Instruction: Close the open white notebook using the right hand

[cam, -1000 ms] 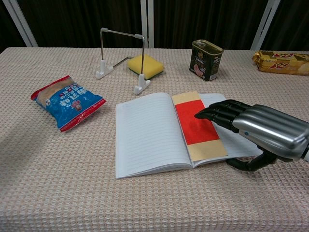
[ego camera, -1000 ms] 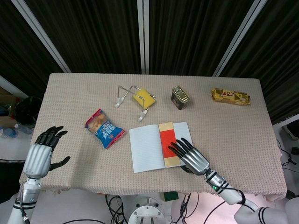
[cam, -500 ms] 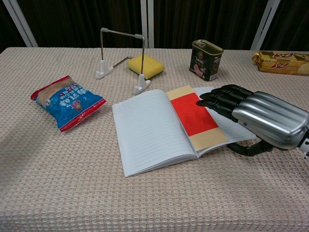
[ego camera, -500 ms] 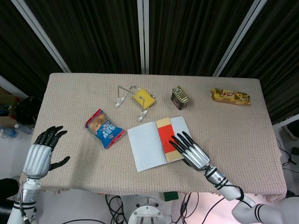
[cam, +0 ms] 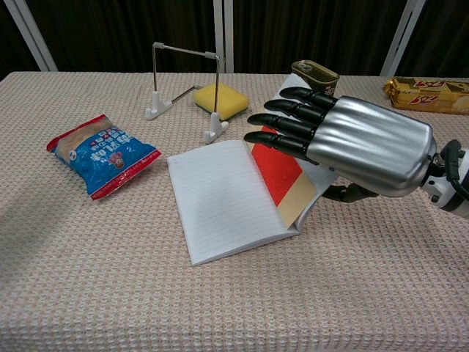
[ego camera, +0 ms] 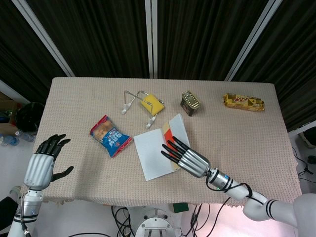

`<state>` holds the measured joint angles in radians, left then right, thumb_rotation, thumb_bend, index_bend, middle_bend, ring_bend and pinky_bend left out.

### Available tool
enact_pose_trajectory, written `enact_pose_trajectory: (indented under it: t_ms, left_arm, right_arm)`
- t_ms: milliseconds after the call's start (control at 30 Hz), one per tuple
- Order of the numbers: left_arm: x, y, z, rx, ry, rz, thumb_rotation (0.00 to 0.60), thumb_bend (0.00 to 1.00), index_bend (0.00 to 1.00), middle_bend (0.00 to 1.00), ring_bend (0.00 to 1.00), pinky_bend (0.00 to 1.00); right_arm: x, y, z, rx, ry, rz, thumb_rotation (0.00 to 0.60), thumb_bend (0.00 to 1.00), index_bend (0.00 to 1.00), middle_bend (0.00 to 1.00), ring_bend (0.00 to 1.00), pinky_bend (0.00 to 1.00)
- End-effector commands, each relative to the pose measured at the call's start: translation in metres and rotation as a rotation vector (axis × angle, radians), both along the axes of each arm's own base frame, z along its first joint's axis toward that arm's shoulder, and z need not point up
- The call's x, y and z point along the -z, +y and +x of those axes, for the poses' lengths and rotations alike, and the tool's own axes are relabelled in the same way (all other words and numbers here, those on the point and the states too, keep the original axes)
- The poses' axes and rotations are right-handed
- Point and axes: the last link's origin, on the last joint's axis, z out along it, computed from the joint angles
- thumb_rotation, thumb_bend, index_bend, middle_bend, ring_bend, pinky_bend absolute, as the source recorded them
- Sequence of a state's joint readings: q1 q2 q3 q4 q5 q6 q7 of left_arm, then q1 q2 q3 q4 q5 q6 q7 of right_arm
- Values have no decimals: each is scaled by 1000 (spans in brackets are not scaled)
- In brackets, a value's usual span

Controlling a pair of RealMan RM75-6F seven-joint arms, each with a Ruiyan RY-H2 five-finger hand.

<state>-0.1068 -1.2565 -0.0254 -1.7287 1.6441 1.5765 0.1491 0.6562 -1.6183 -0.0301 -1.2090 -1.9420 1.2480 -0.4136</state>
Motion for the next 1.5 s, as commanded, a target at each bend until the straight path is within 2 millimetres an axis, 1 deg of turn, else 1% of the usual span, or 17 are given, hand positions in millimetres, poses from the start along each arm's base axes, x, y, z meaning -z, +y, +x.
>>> enact_pose_trajectory:
  t_ms: [33, 233, 333, 433, 500, 533, 667, 733, 800, 867, 933, 1000, 1133, 1167, 1267, 1367, 1500]
  left_arm:
    - [0, -1, -1, -4, 0, -1, 600, 89, 217, 155, 126, 221]
    - [-1, -2, -4, -13, -2, 3, 600, 90, 217, 155, 126, 221]
    - [-1, -4, -6, -18, -3, 4, 600, 90, 217, 155, 126, 221]
    - [-1, -5, -7, -23, -5, 4, 600, 89, 217, 155, 126, 221]
    - [-1, -5, -8, -25, -6, 6, 600, 89, 217, 155, 126, 221]
    - [-1, -5, -8, -25, -6, 6, 600, 89, 217, 155, 126, 221]
    - [-2, -7, -10, -26, -5, 10, 600, 89, 217, 155, 126, 221]
    - [-3, -8, -11, -32, -3, 12, 600, 89, 217, 155, 126, 221]
    - [-4, -9, -13, -36, -4, 15, 600, 89, 217, 155, 126, 221]
    - [-5, -10, -14, -39, -5, 18, 600, 89, 217, 155, 127, 221]
    - [-4, -10, -16, -43, -4, 17, 600, 89, 217, 155, 126, 221]
    - [-4, -10, -18, -52, 2, 14, 600, 89, 217, 155, 126, 221]
    - [-2, -7, -25, -77, 49, 24, 600, 89, 217, 155, 126, 221]
    - [-2, -6, -27, -83, 47, 23, 600, 89, 217, 155, 126, 221]
    - [-1, -4, -32, -101, 56, 23, 600, 89, 217, 155, 126, 221]
    - [-1, -1, -40, -130, 101, 37, 600, 89, 217, 155, 126, 221]
    - [2, 1, -45, -160, 68, 33, 600, 89, 217, 155, 126, 221]
  right_arm:
    - [2, -1, 16, -63, 17, 13, 600, 345, 13, 5, 0, 0]
    - [15, 0, 38, -141, 47, 55, 600, 344, 5, 5, 0, 0]
    - [24, 0, 47, -152, 60, 78, 600, 311, 0, 3, 0, 0]
    - [33, 3, 59, -149, 37, 112, 600, 187, 0, 0, 0, 0]
    - [38, 5, 68, -142, 12, 125, 600, 79, 0, 0, 0, 0]
    - [39, 6, 71, -136, -2, 131, 600, 58, 0, 0, 0, 0]
    - [33, 10, 84, -114, -92, 140, 600, 35, 0, 1, 0, 0]
    - [26, 10, 81, -75, -130, 152, 600, 38, 0, 10, 0, 0]
    - [18, 9, 76, -29, -157, 153, 600, 82, 0, 26, 0, 0]
    - [5, 7, 65, 30, -190, 136, 600, 152, 0, 57, 3, 7]
    - [-8, 6, 51, 116, -213, 122, 600, 226, 4, 112, 47, 83]
    - [-25, 4, 31, 236, -242, 100, 600, 272, 57, 170, 119, 197]
    - [-61, 6, -11, 451, -283, 27, 600, 280, 182, 279, 241, 293]
    - [-71, 9, -25, 512, -295, 7, 600, 274, 185, 286, 244, 293]
    - [-96, 18, -61, 640, -325, -54, 600, 229, 167, 272, 230, 197]
    - [-117, 32, -93, 727, -336, -126, 600, 200, 134, 221, 192, 147]
    - [-135, 55, -120, 836, -419, -143, 600, 130, 16, 74, 17, 7]
